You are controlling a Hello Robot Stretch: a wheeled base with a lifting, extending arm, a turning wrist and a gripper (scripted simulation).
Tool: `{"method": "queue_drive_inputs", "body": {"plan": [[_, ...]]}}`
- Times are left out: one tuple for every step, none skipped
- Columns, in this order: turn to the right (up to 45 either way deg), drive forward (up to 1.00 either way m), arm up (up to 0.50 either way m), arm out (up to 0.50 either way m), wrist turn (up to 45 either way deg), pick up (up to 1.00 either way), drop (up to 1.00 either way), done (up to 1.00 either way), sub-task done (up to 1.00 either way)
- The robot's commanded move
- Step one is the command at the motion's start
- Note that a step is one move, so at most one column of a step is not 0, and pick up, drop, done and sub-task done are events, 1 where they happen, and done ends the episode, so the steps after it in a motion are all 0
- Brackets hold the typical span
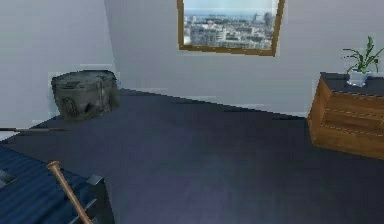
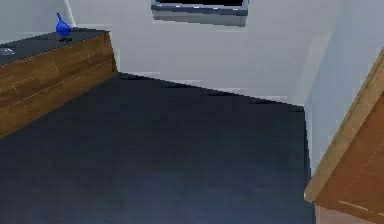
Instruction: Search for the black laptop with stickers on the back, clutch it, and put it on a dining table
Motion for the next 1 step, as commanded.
{"method": "queue_drive_inputs", "body": {"plan": [[3.0,0.0,0.0,0.0,0.0,0.0,0.0,0.0,0.0]]}}
